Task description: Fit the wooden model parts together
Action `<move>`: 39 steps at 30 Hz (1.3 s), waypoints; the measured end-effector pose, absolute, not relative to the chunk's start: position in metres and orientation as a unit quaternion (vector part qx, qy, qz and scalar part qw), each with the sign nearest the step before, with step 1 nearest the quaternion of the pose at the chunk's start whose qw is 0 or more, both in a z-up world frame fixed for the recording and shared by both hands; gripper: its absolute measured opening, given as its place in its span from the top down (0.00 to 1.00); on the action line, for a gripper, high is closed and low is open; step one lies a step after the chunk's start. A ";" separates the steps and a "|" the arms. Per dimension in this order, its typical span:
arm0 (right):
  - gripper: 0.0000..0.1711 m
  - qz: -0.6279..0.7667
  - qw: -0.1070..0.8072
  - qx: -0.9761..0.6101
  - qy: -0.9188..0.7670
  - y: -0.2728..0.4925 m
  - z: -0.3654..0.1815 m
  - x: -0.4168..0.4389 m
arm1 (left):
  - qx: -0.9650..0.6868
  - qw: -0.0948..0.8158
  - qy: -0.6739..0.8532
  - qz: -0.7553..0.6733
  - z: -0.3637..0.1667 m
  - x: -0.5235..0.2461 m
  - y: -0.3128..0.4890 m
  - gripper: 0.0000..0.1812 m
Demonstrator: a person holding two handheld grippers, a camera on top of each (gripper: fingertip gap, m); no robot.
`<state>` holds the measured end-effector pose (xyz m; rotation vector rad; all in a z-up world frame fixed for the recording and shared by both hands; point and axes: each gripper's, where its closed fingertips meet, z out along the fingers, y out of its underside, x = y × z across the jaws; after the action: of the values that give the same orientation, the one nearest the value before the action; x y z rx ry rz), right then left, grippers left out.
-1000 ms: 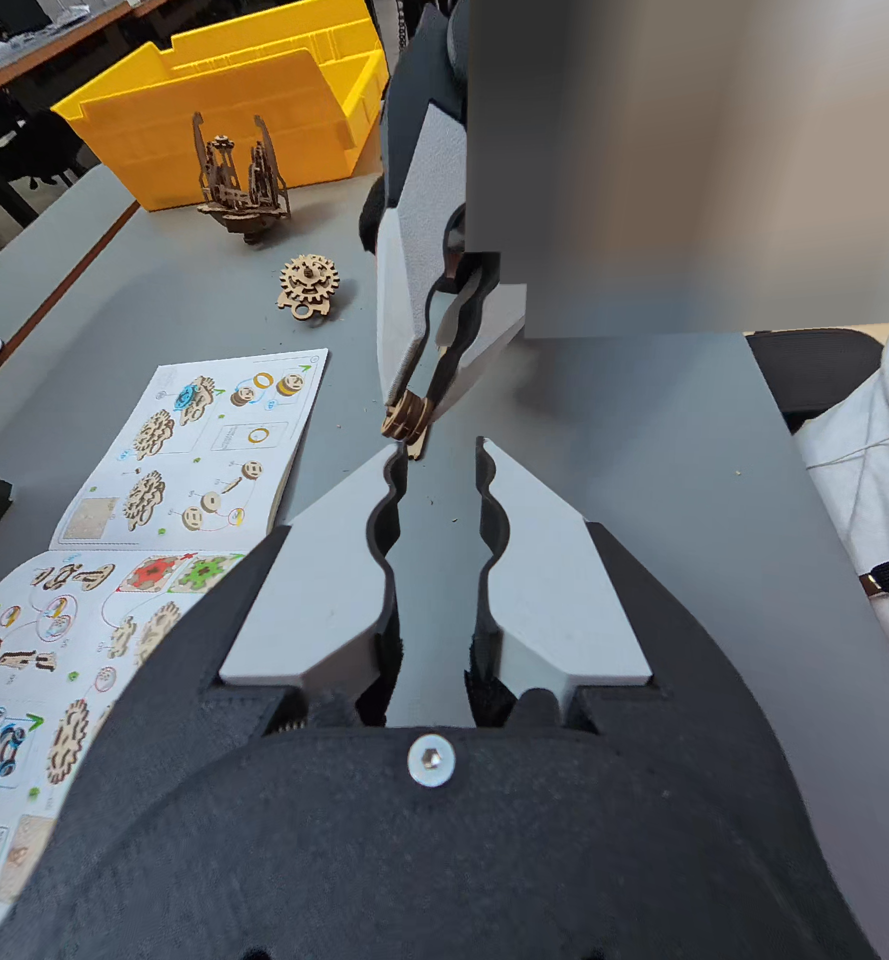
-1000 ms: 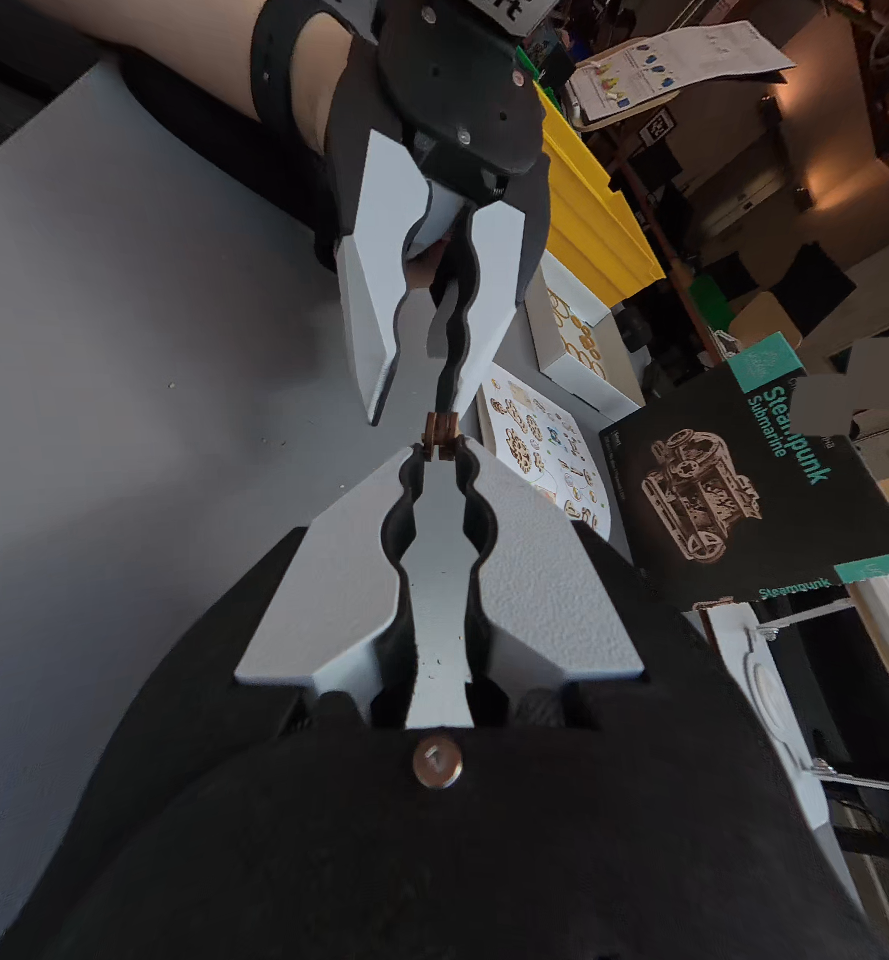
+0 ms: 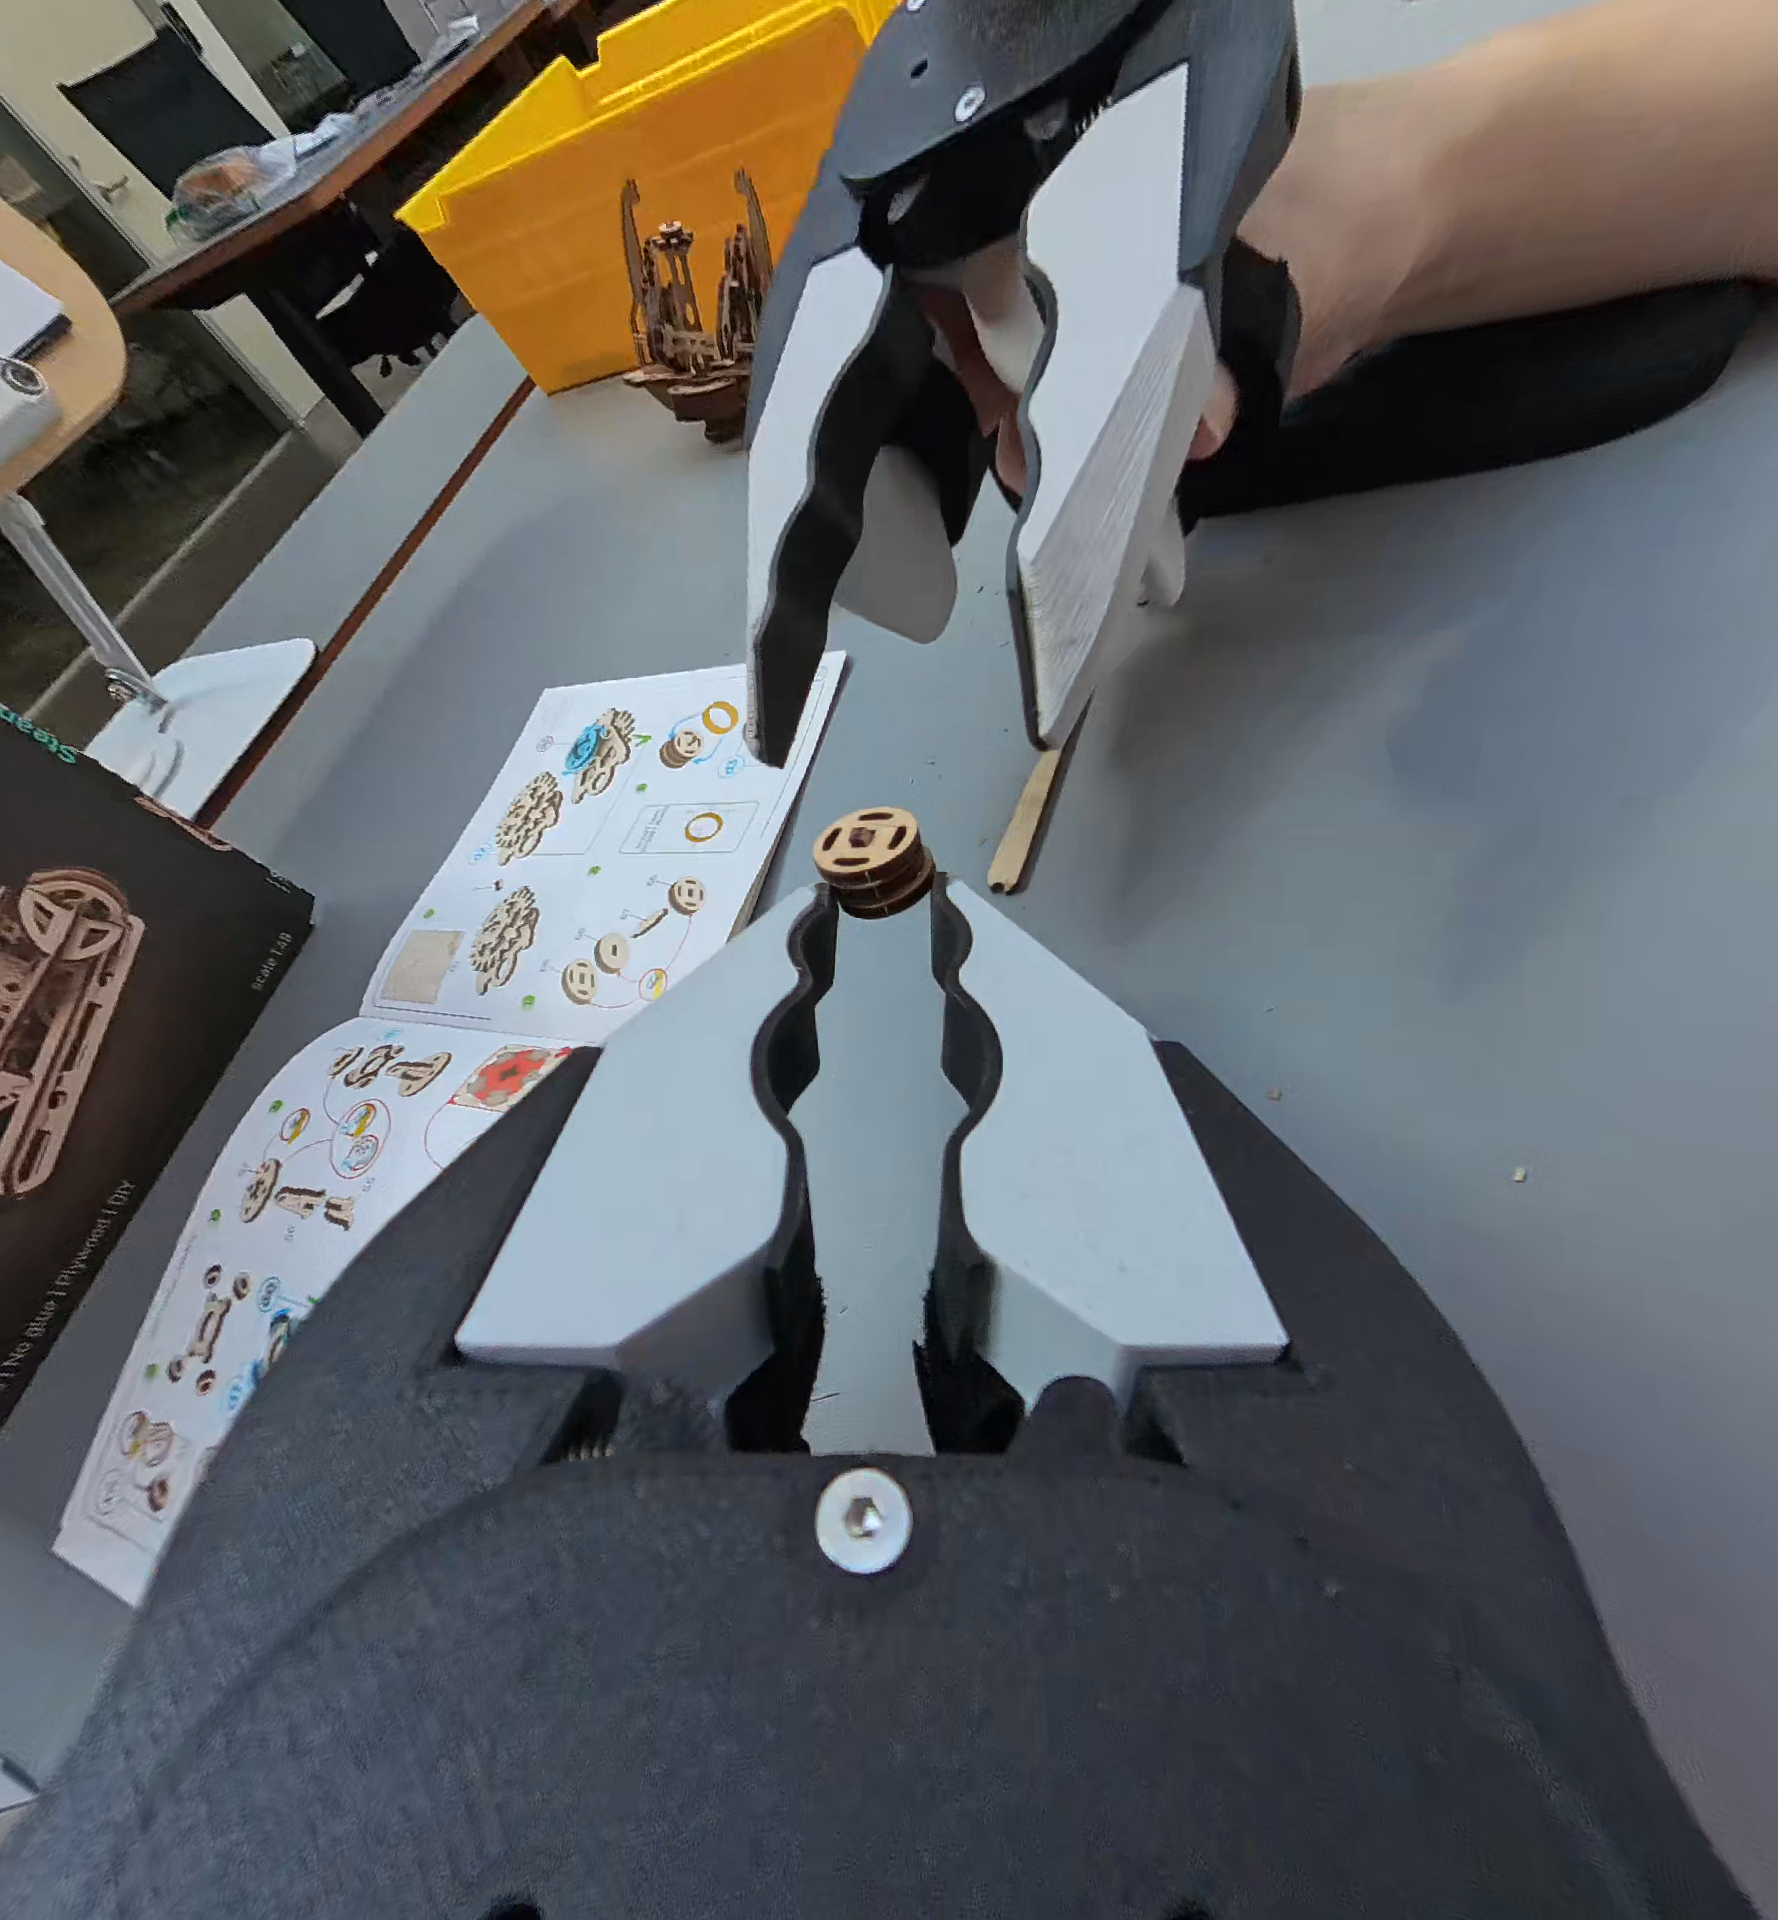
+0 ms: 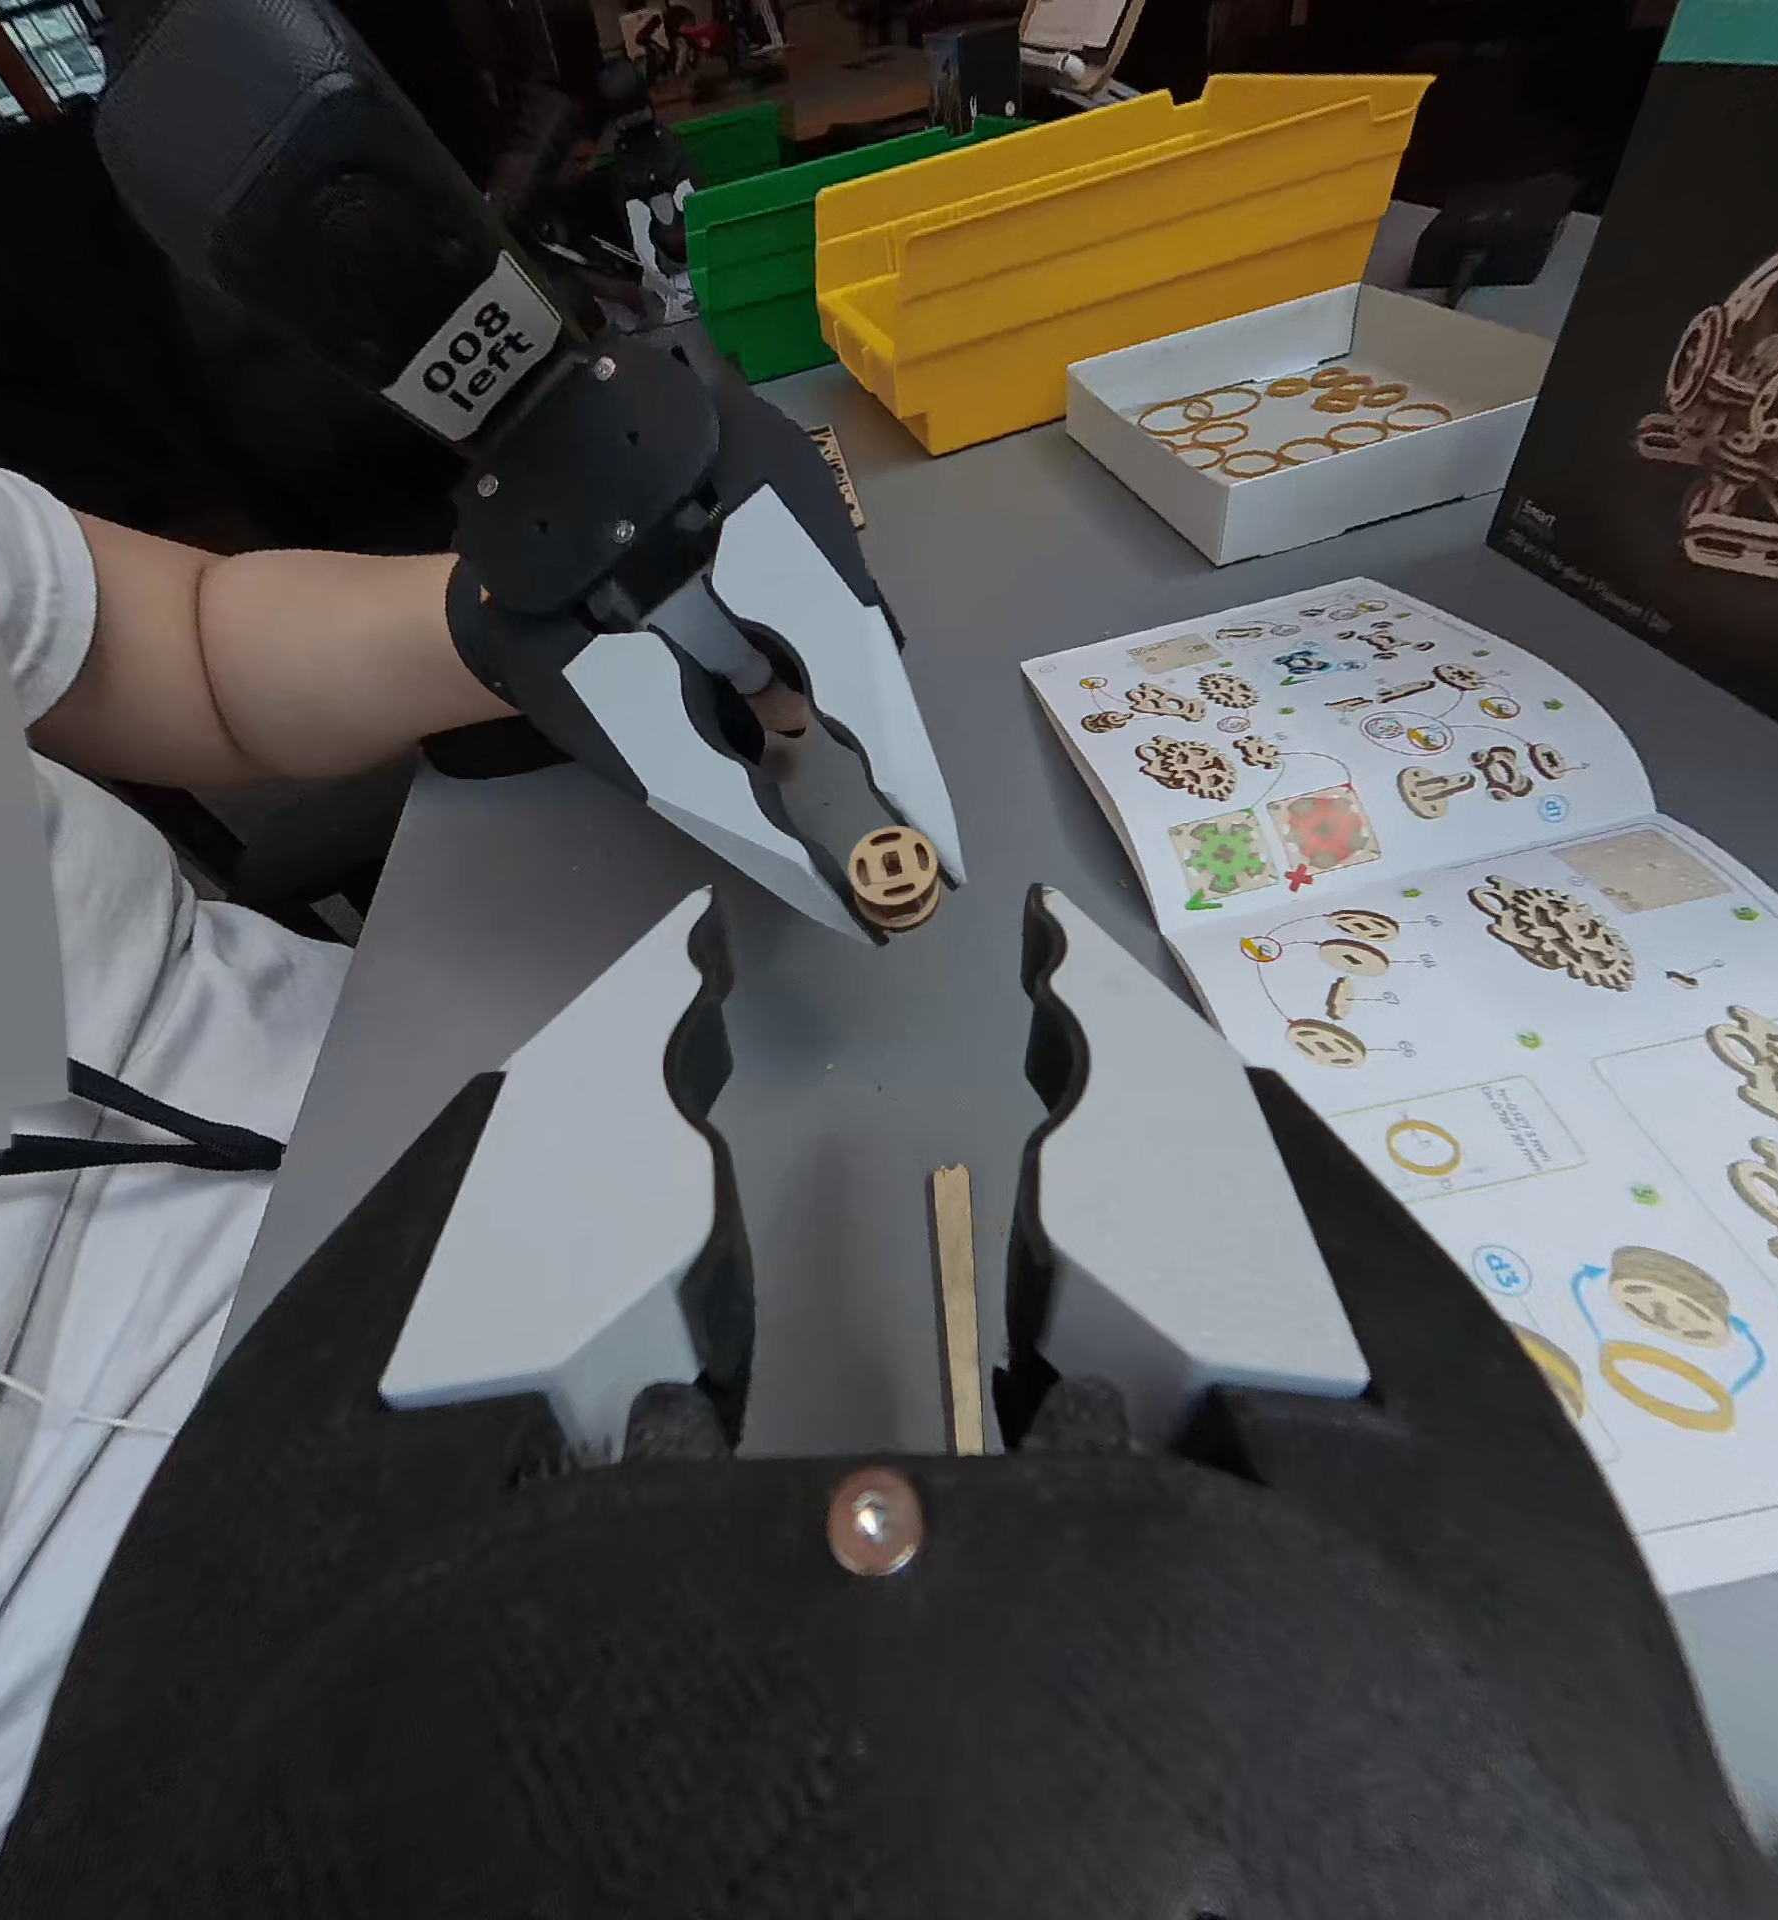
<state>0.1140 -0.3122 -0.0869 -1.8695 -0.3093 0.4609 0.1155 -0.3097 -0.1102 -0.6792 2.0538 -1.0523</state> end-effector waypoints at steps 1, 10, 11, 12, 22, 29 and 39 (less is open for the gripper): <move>0.68 0.187 0.568 -0.789 -0.141 -0.313 -0.085 0.114 | -0.273 0.342 0.789 -0.431 -0.106 0.114 -0.313 0.91; 0.49 -0.259 0.476 -0.775 -0.325 -0.297 -0.106 0.146 | -0.345 0.172 0.733 -0.560 -0.082 0.103 -0.329 0.91; 0.50 -0.300 0.465 -0.762 -0.335 -0.292 -0.103 0.147 | -0.350 0.167 0.728 -0.566 -0.079 0.104 -0.331 0.91; 0.52 -0.326 0.458 -0.750 -0.348 -0.288 -0.100 0.144 | -0.355 0.163 0.722 -0.571 -0.076 0.105 -0.332 0.91; 0.76 -0.406 0.385 -0.730 -0.393 -0.256 -0.094 0.131 | -0.400 0.147 0.689 -0.586 -0.070 0.106 -0.325 0.91; 0.79 -0.382 0.352 -0.771 -0.369 -0.249 -0.104 0.135 | -0.402 0.167 0.693 -0.575 -0.071 0.108 -0.316 0.91; 0.91 -0.417 0.290 -0.764 -0.398 -0.255 -0.112 0.143 | -0.359 0.164 0.732 -0.556 -0.075 0.098 -0.330 0.90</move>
<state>0.1435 -0.2546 -0.1121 -2.0385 -1.0616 -1.1135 0.0982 -0.3296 -0.0748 -1.0234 2.0856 -1.5847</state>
